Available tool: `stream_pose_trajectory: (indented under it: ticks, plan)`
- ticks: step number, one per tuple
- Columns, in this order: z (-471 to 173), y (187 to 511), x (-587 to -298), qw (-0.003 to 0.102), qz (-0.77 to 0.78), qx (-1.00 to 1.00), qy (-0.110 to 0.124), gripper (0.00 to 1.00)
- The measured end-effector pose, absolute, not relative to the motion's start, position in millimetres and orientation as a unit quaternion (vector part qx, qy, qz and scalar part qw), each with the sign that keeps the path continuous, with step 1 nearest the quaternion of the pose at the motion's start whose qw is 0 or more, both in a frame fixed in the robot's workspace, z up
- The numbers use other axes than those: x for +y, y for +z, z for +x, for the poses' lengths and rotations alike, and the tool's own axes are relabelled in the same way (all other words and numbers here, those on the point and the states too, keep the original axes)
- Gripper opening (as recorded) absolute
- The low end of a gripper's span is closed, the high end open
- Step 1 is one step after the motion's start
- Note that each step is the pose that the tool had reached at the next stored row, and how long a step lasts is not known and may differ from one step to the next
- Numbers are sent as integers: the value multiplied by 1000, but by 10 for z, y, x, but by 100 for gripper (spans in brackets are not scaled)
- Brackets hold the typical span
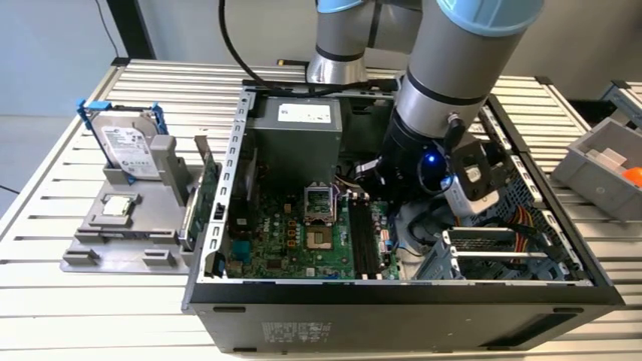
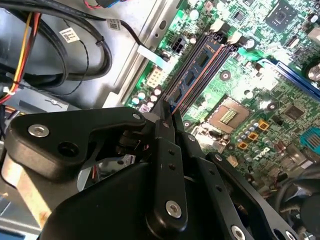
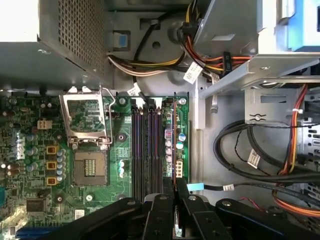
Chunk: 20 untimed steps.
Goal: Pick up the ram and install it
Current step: 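Insert the ram into the slot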
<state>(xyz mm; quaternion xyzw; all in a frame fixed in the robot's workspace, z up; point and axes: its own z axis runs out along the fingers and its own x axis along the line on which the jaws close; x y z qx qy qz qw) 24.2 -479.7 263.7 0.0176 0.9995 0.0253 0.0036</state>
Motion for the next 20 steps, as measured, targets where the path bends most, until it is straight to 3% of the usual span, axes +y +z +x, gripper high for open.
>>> stream_pose_trajectory:
  ticks: [20]
  plan:
    - [188,2377,-4795,3,11,1000,24,0]
